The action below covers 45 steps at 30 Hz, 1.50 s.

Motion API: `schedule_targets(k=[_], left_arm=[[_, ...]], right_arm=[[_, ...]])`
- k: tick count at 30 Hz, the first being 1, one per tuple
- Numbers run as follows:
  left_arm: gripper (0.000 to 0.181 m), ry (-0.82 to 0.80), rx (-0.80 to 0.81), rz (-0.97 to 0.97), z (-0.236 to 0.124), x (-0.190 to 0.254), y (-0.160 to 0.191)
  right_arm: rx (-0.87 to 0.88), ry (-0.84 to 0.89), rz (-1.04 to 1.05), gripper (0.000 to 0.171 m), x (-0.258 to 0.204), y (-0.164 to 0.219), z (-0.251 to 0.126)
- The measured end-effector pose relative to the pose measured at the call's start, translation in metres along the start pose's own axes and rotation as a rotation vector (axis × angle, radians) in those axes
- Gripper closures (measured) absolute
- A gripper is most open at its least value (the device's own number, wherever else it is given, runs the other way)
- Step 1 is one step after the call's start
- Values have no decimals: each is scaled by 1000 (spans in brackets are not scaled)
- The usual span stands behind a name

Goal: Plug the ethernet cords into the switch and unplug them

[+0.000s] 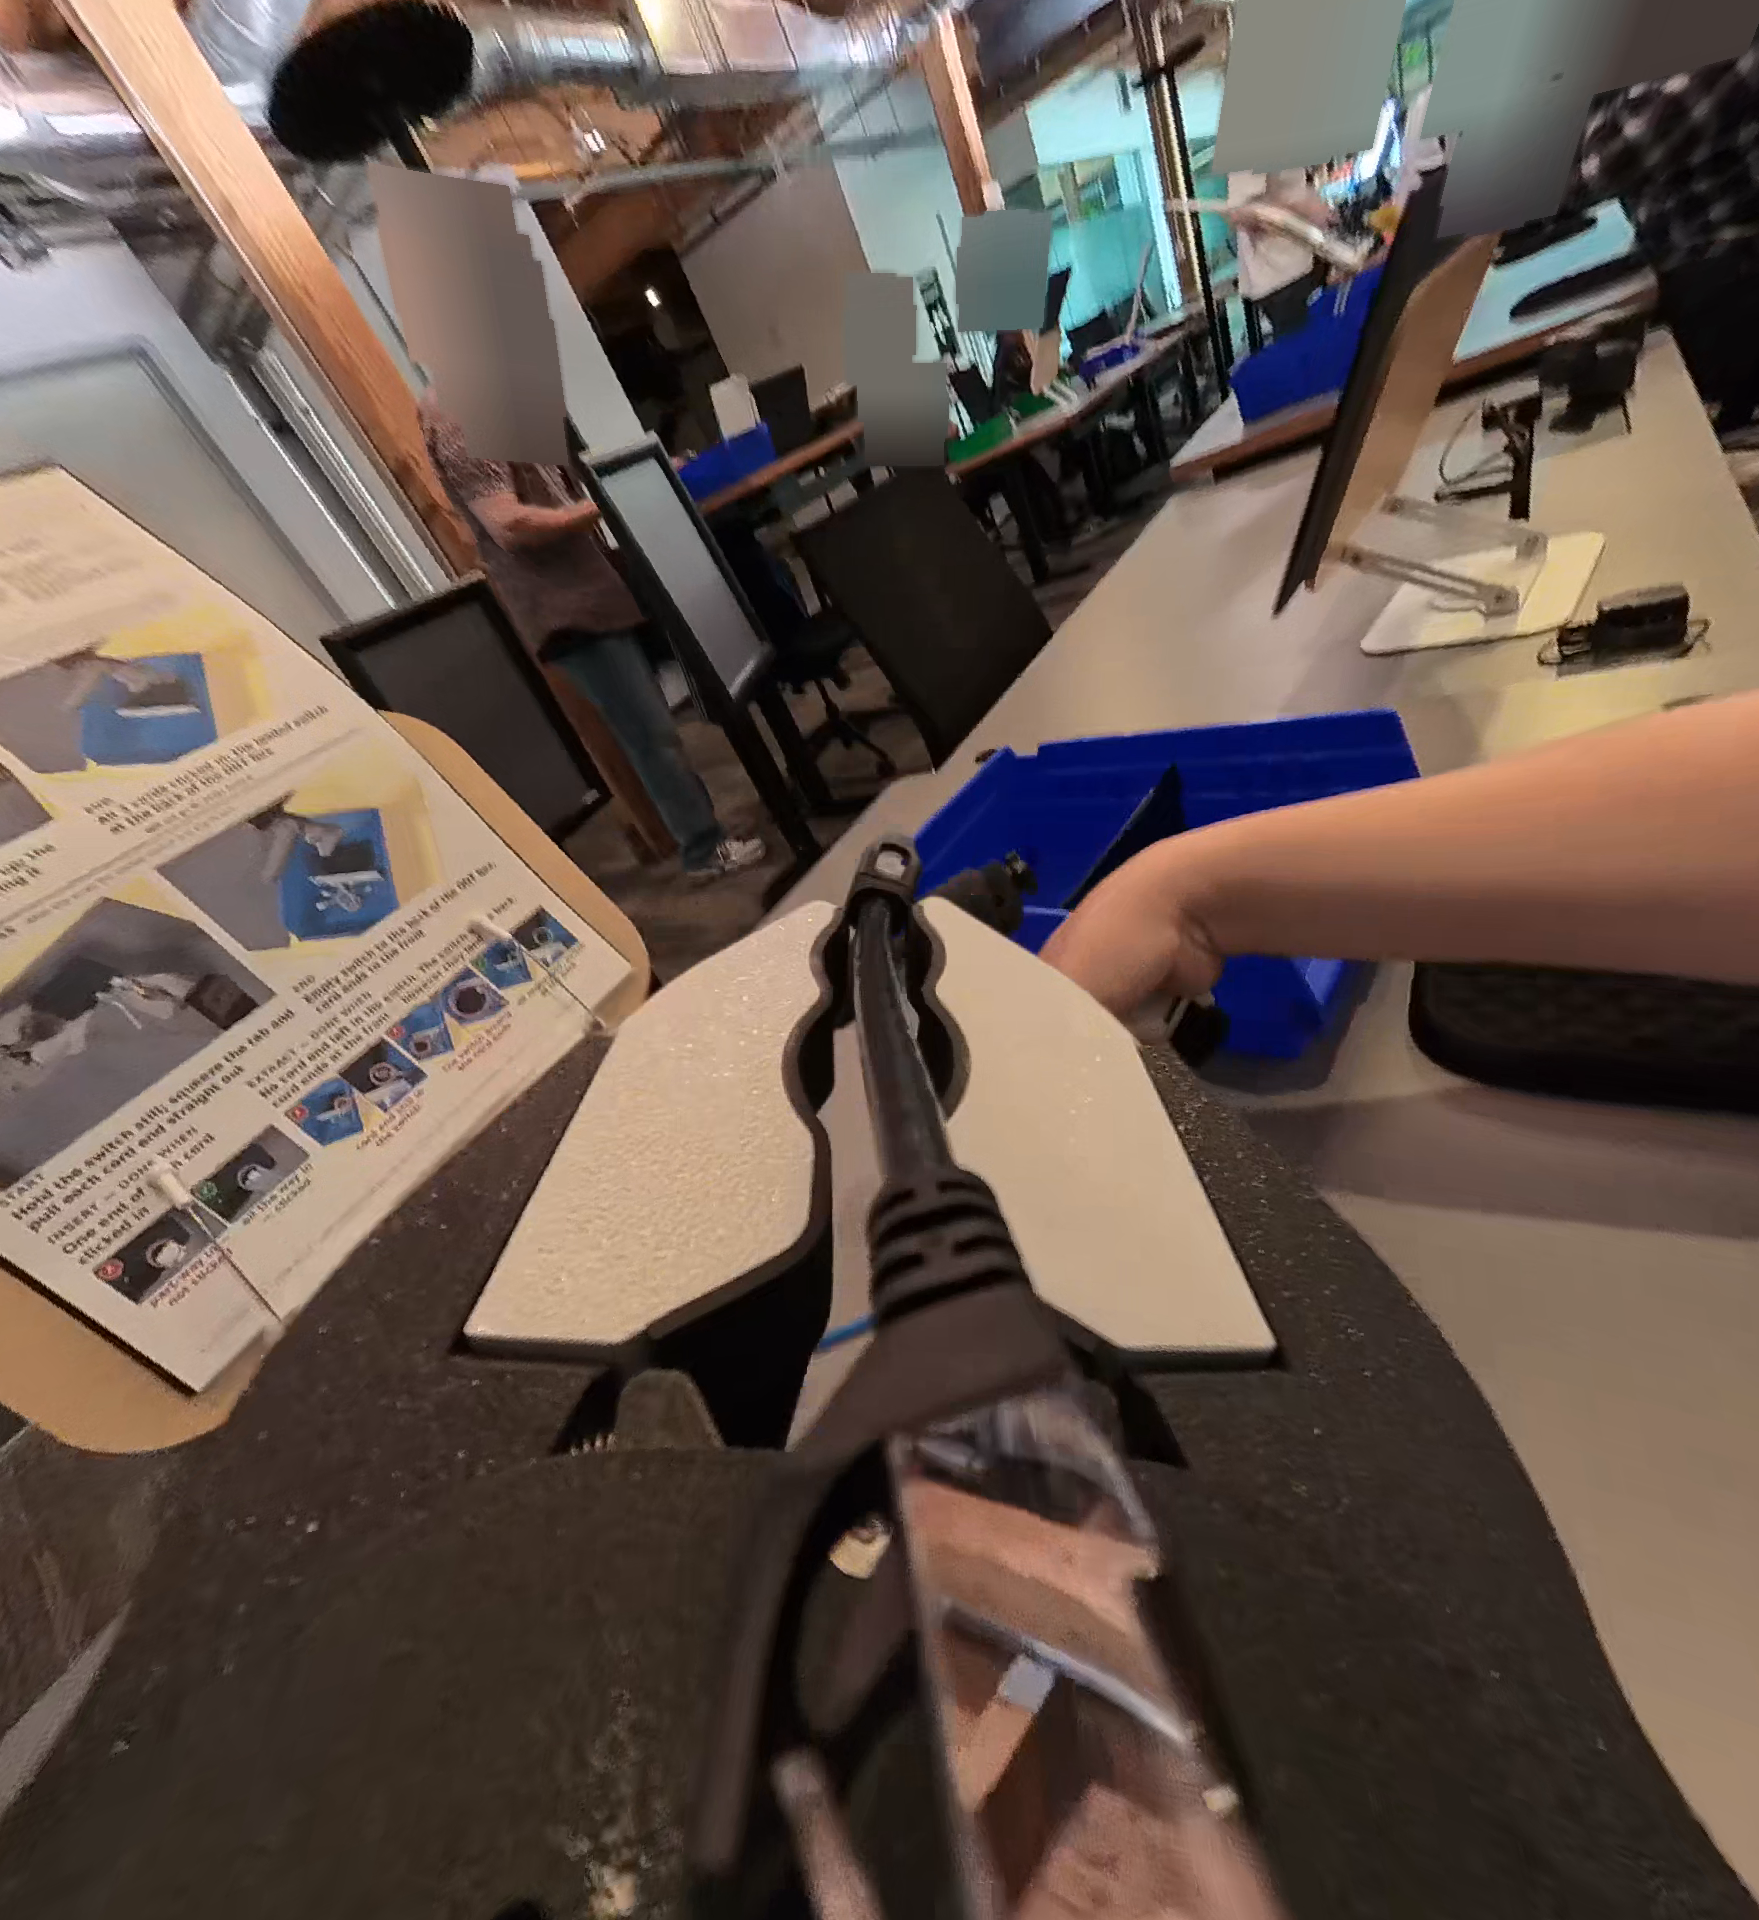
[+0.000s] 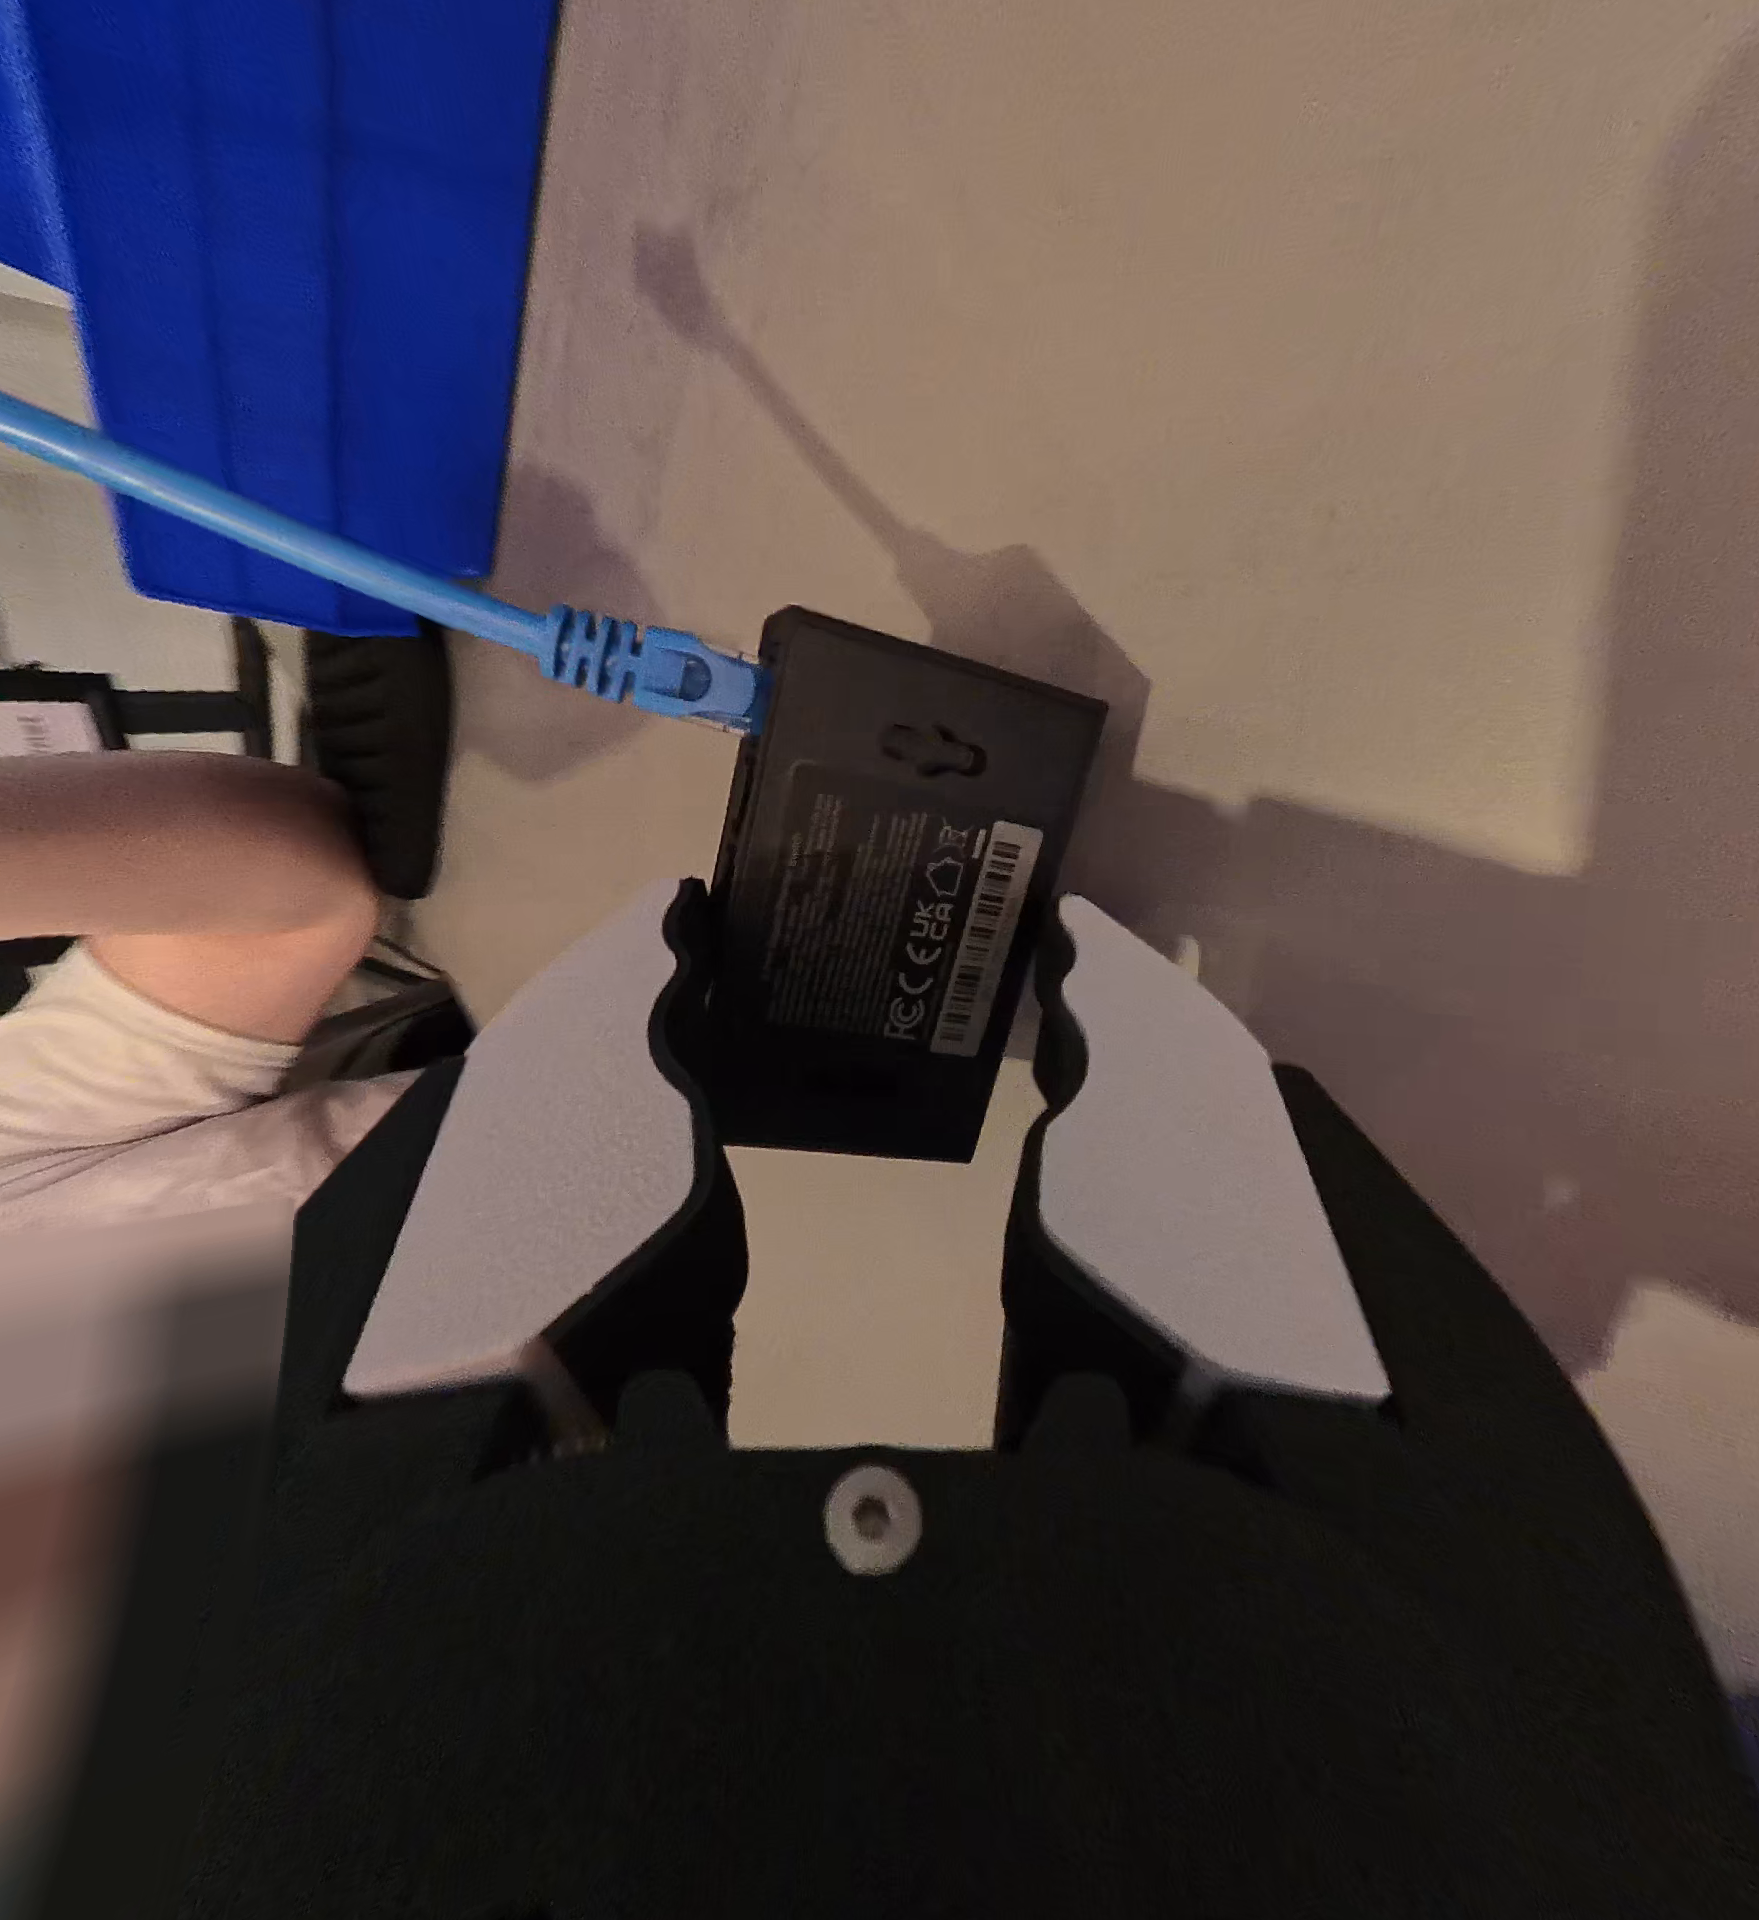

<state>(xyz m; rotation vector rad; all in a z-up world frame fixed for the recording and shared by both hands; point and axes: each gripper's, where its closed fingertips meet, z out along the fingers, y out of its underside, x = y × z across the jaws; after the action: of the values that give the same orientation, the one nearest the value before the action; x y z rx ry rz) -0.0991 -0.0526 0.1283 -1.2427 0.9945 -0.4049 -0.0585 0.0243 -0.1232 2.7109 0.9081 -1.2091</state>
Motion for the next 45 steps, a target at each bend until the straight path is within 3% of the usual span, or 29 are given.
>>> schedule_targets(k=[10, 22, 29, 45], left_arm=[[171, 6, -186, -170, 17, -22, 58], [171, -2, -262, -120, 23, -22, 76], [171, 16, -286, -127, 29, -17, 86], [171, 84, -303, -103, 40, 5, 91]], right_arm=[[250, -346, 3, 113, -36, -24, -38], [119, -280, 102, 113, -13, -3, -9], [-4, -142, 128, 114, 5, 16, 2], [31, 27, 106, 113, 28, 13, -16]])
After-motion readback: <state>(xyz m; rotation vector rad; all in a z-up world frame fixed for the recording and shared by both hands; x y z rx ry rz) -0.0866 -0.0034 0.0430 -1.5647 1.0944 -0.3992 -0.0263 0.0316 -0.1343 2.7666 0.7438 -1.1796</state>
